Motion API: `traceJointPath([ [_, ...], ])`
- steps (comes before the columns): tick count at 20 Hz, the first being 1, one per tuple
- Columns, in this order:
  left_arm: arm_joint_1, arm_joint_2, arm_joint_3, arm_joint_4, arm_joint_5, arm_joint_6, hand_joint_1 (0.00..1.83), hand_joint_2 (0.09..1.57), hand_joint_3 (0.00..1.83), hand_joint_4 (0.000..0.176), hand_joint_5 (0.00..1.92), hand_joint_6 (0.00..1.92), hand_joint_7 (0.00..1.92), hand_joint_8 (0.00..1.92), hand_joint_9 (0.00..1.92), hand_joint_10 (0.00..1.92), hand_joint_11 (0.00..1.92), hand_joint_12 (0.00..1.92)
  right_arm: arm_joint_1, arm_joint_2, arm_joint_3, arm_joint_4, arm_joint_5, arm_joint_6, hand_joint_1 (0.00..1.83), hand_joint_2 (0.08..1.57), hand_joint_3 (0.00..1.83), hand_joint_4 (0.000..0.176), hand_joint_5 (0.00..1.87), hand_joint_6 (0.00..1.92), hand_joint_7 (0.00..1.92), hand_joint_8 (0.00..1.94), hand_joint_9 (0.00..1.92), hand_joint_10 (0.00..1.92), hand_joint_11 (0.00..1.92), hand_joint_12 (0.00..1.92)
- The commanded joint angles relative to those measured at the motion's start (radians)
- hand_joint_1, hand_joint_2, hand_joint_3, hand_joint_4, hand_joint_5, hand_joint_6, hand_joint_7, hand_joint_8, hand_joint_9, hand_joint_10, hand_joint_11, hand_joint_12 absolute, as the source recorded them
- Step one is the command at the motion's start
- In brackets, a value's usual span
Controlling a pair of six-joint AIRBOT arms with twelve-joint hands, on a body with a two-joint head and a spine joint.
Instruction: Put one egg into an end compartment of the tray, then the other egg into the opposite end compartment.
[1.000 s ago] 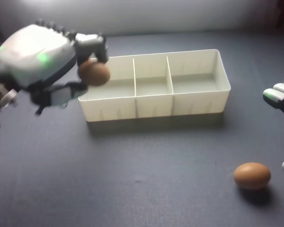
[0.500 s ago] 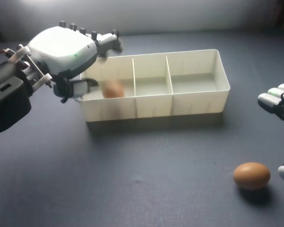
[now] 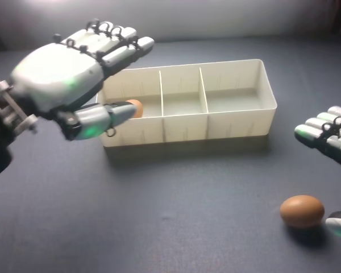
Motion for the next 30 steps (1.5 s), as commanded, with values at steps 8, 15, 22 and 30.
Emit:
traceJointPath([
  [8, 0.120, 0.087, -0.083, 0.004, -0.332, -0.030, 0.36, 1.47, 0.01, 0.101, 0.19, 0.00, 0.10, 0.01, 0.01, 0.00, 0.00, 0.49, 0.052, -0.089, 0.078, -0.009, -0.087, 0.051, 0.66, 1.18, 0.00, 0.000, 0.10, 0.01, 0.14, 0.00, 0.00, 0.38, 0.00, 0.62],
  [15, 0.168, 0.118, -0.117, 0.004, -0.406, -0.038, 0.43, 1.50, 0.00, 0.057, 0.22, 0.01, 0.14, 0.01, 0.04, 0.02, 0.00, 0.43, 0.114, -0.155, 0.136, -0.018, -0.182, 0.053, 1.15, 1.26, 0.01, 0.000, 0.66, 1.31, 0.79, 1.40, 0.66, 1.43, 0.53, 1.75],
  [22, 0.279, 0.131, -0.149, -0.049, -0.451, -0.052, 0.35, 1.46, 0.00, 0.005, 0.16, 0.01, 0.12, 0.00, 0.06, 0.03, 0.00, 0.90, 0.243, -0.102, 0.141, -0.086, -0.089, 0.057, 1.16, 1.32, 0.00, 0.000, 0.51, 1.47, 0.75, 1.63, 0.90, 1.69, 0.92, 1.90],
  [30, 0.375, 0.103, -0.154, -0.129, -0.514, -0.082, 0.43, 1.43, 0.00, 0.000, 0.24, 0.02, 0.18, 0.01, 0.15, 0.08, 0.00, 1.31, 0.513, -0.176, 0.314, -0.100, -0.276, 0.047, 1.18, 1.30, 0.00, 0.000, 0.55, 1.45, 0.80, 1.52, 0.91, 1.38, 0.86, 1.67],
])
